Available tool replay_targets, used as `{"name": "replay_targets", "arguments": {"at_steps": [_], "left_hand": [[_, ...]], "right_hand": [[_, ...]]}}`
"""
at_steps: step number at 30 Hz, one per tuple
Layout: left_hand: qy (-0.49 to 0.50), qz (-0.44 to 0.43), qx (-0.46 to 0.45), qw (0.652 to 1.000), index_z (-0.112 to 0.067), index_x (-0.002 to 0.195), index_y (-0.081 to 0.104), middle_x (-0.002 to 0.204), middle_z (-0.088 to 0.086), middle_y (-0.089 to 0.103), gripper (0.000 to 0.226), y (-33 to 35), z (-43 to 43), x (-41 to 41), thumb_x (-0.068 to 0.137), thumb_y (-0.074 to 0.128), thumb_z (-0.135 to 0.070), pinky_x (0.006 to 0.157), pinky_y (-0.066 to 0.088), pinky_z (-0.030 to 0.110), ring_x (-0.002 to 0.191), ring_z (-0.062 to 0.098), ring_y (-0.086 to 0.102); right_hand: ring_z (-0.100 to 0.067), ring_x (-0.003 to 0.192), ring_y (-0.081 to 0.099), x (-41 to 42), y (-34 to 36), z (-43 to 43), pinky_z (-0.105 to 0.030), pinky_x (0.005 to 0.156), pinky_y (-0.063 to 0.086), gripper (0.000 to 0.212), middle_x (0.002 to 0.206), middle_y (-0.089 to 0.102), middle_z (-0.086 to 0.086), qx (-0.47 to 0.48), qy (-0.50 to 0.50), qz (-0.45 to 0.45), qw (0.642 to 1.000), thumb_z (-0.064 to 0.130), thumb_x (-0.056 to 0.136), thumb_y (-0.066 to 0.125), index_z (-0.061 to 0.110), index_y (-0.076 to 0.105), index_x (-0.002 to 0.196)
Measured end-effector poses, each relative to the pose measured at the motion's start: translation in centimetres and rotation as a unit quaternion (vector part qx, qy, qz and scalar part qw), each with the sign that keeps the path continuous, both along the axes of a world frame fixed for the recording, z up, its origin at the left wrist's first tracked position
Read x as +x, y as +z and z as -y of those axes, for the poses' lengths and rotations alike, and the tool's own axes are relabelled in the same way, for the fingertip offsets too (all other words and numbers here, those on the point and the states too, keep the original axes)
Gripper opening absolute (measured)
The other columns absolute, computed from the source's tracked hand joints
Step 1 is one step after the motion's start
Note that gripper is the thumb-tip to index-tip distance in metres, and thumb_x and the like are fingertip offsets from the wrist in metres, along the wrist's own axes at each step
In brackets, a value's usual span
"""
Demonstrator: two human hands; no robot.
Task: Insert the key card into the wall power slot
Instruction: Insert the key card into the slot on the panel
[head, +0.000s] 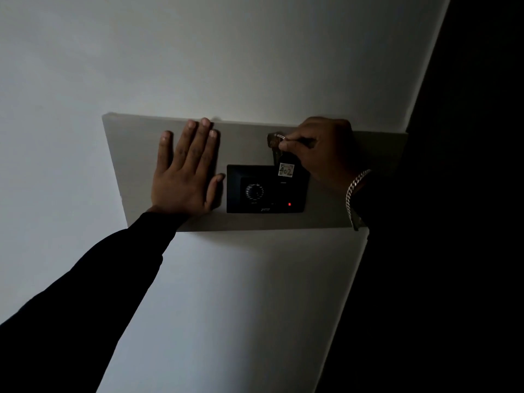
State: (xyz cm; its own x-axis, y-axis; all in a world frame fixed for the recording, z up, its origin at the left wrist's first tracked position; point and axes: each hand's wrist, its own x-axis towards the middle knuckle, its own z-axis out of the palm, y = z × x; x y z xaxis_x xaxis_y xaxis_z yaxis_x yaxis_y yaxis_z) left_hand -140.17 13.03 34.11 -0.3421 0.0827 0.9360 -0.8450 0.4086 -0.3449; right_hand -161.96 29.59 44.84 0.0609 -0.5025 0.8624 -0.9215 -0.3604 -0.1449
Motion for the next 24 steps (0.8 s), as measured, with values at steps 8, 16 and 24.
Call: {"name": "replay_targets", "arguments": {"at_steps": [8, 16, 24], "left_hand": [[0.009, 0.008, 0.021, 1.000, -0.007, 0.160, 0.016, 0.169, 0.010, 0.009, 0.075, 0.2, -0.3, 0.1, 0.097, 0.032, -0.045, 0.129, -0.001, 0.050, 0.158, 0.028, 0.009], [0.009, 0.012, 0.035, 0.999, -0.008, 0.160, 0.014, 0.168, 0.010, 0.010, 0.073, 0.2, -0.6, 0.1, 0.099, 0.029, -0.045, 0.129, -0.003, 0.049, 0.159, 0.027, 0.006], [0.025, 0.025, 0.062, 0.997, -0.008, 0.160, 0.012, 0.168, 0.010, 0.005, 0.072, 0.3, -0.7, 0.3, 0.101, 0.025, -0.046, 0.128, -0.005, 0.049, 0.159, 0.025, -0.002]], "right_hand": [[-0.019, 0.069, 0.067, -0.5, -1.4, 0.6, -0.035, 0.067, 0.055, 0.014, 0.077, 0.074, -0.011, -0.028, 0.027, 0.030, 0.999, 0.020, 0.078, 0.074, 0.007, 0.076, 0.083], [-0.022, 0.075, 0.068, -0.3, -1.9, 0.5, -0.036, 0.071, 0.056, 0.010, 0.081, 0.074, -0.013, -0.033, 0.037, 0.031, 0.998, 0.011, 0.080, 0.070, 0.004, 0.076, 0.085], [-0.021, 0.082, 0.070, 0.1, -3.2, 0.8, -0.039, 0.077, 0.057, 0.011, 0.086, 0.076, -0.013, -0.042, 0.023, -0.012, 0.999, 0.013, 0.080, 0.072, 0.004, 0.076, 0.086]]}}
